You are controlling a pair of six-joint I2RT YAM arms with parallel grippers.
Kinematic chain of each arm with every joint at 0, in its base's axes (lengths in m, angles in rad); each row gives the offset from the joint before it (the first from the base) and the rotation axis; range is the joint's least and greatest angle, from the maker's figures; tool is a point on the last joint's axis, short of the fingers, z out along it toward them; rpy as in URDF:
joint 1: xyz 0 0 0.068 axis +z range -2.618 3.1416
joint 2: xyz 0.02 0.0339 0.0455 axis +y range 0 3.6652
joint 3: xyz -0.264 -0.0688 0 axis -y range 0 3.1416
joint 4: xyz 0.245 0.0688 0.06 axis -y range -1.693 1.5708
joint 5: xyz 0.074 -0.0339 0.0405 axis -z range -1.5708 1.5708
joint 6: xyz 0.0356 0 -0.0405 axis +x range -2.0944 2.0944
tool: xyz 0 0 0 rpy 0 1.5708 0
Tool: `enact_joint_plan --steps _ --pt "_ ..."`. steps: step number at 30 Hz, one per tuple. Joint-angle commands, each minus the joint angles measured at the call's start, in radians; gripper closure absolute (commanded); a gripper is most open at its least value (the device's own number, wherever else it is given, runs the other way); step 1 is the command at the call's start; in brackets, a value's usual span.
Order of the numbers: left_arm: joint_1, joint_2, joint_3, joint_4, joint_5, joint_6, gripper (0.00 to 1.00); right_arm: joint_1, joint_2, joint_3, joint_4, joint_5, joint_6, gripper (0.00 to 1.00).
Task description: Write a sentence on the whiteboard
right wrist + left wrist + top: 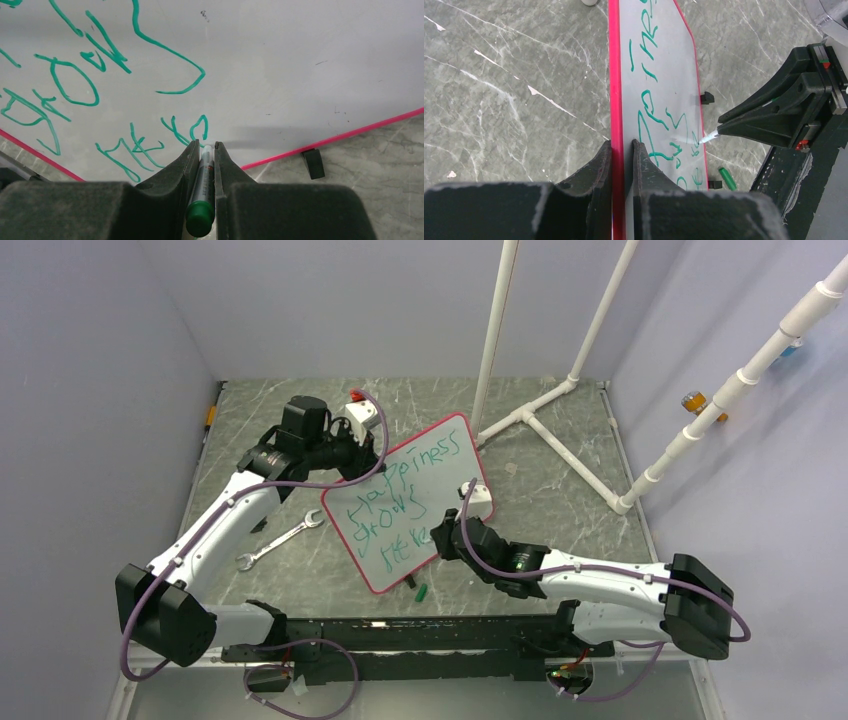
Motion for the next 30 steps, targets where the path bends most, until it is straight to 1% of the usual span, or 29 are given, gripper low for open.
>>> enact_joint_plan --steps 1,9,13,15,22,26,30 --pt "-0.003 -0.01 0.026 0.032 -0.04 0.058 1.0 -0.008 -0.031 0.003 -0.037 0.081 0.002 1.0" --pt "-0.003 -0.008 0.025 0.034 -0.04 0.058 1.0 -0.038 -0.066 0.067 -0.107 0.13 -0.053 1.0" --pt "-0.002 -0.003 0.025 0.03 -0.045 0.06 1.0 -0.04 -0.1 0.136 -0.184 0.151 -0.082 1.0" --pt "-0.003 -0.003 0.026 0.029 -0.053 0.065 1.0 -0.04 -0.146 0.155 -0.234 0.165 -0.085 1.0" --pt "-0.003 0.003 0.028 0.006 -0.073 0.079 1.0 -0.039 -0.399 0.194 -0.381 0.219 -0.082 1.0" --pt "-0.002 0.04 0.076 -0.052 -0.069 0.08 1.0 -0.04 -0.496 0.2 -0.439 0.231 -0.066 1.0" --pt "-0.003 0.059 0.106 -0.103 -0.04 0.076 1.0 -0.039 -0.554 0.184 -0.475 0.24 -0.051 1.0"
